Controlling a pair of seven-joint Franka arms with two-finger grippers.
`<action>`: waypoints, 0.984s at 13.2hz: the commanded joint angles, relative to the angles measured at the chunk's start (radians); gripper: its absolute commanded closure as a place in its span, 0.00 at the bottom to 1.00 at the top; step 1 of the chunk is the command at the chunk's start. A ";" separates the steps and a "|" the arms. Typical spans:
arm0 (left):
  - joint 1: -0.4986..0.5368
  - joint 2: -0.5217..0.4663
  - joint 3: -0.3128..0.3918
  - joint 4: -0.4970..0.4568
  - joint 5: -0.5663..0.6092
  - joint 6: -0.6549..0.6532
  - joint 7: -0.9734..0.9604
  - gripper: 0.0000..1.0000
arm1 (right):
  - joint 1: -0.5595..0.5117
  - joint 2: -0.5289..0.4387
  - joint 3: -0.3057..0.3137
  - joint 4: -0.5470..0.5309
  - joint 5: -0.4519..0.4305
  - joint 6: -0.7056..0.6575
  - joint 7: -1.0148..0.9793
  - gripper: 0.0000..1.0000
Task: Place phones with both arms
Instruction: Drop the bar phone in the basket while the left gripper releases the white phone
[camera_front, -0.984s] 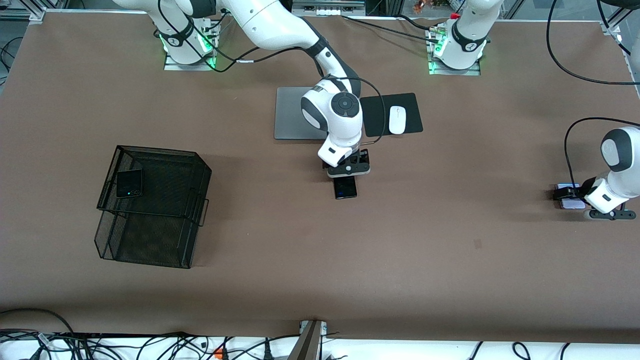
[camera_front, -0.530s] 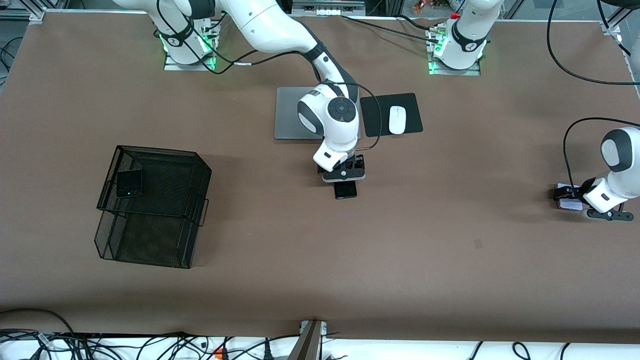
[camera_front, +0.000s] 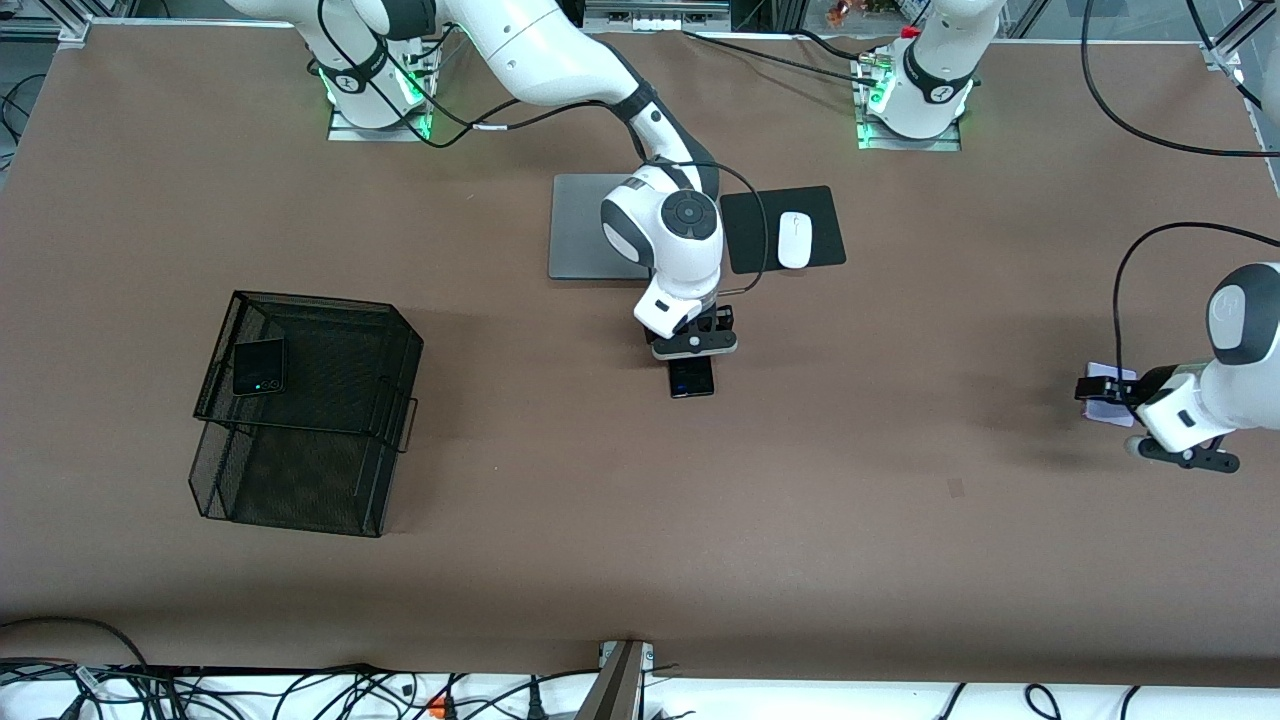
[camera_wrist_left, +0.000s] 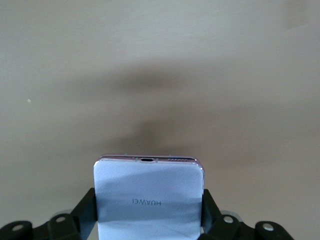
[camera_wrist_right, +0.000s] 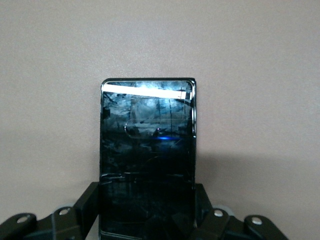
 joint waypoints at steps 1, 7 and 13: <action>-0.138 0.005 0.017 0.115 -0.086 -0.149 -0.109 0.70 | -0.006 -0.031 -0.010 0.022 -0.019 -0.063 -0.001 1.00; -0.367 0.085 0.021 0.115 -0.324 -0.096 -0.327 0.70 | -0.124 -0.316 -0.123 -0.073 -0.008 -0.406 -0.119 1.00; -0.621 0.212 0.026 0.101 -0.546 0.245 -0.476 0.70 | -0.125 -0.701 -0.437 -0.571 -0.009 -0.364 -0.425 1.00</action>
